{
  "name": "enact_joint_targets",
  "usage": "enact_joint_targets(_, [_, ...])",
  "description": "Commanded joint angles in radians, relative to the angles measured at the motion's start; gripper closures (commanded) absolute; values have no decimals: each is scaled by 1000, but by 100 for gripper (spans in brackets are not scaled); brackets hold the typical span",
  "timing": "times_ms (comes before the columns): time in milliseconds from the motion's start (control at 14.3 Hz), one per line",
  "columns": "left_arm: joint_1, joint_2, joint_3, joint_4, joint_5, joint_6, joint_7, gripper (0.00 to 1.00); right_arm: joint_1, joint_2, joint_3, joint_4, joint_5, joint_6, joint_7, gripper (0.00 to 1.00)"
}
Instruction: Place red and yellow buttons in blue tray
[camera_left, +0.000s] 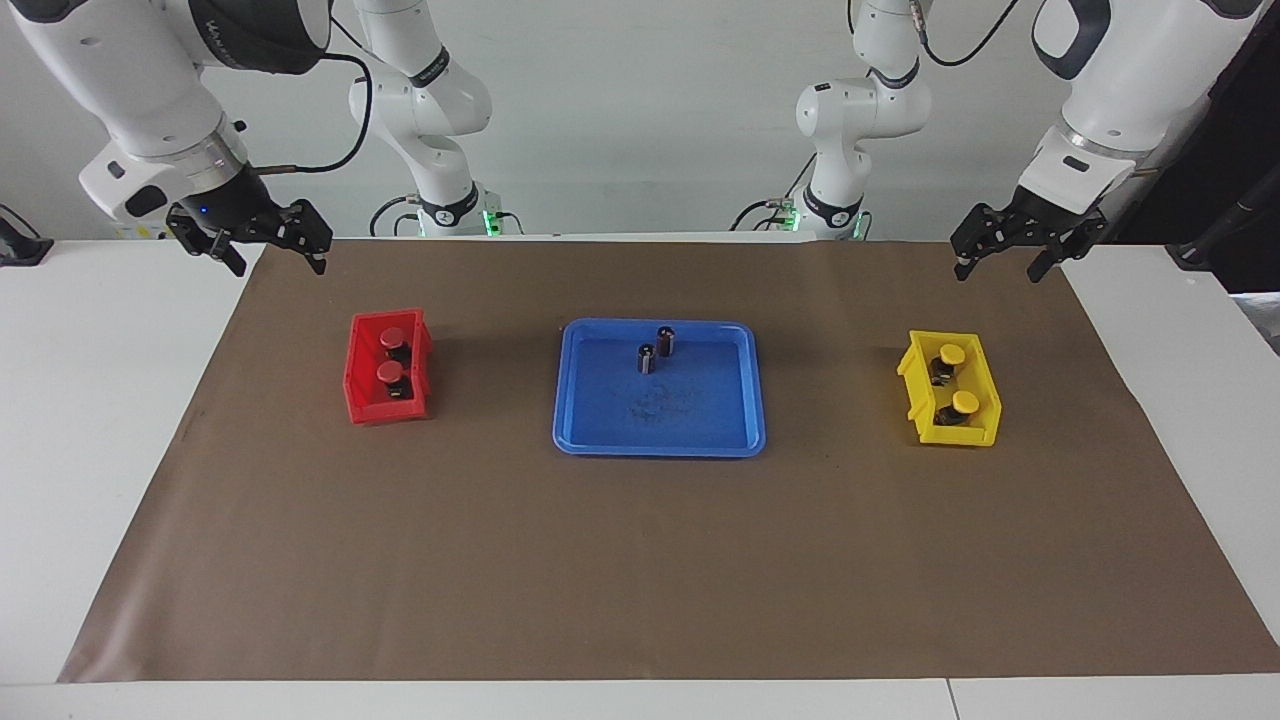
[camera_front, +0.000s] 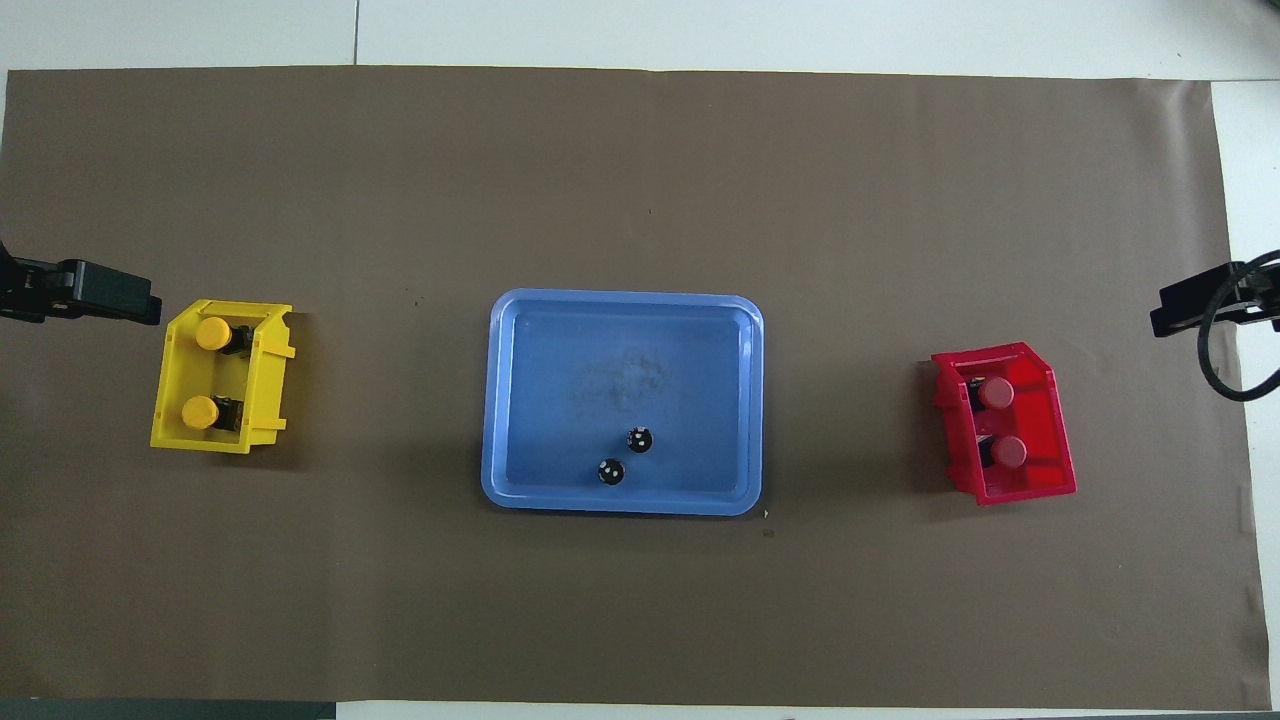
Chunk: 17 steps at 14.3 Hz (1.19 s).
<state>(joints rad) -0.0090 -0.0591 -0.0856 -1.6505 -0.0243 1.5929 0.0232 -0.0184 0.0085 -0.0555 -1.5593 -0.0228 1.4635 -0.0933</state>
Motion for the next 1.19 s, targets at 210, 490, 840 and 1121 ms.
enact_joint_targets(210, [-3,4,4,14,-14,-25,7,0,-18,-13,5,-19,-9,12,6,0])
enact_joint_targets(490, [-5,4,4,11,-14,-27,7,0,-15,-16,5,-24,-9,11,9,0])
enact_joint_targets(840, [-5,4,4,14,-14,-21,4,0,-8,-9,9,-27,-11,84,7,0])
enact_joint_targets(1121, [-5,7,4,18,-14,-11,3,0,8,-30,17,-215,4,251,7,1])
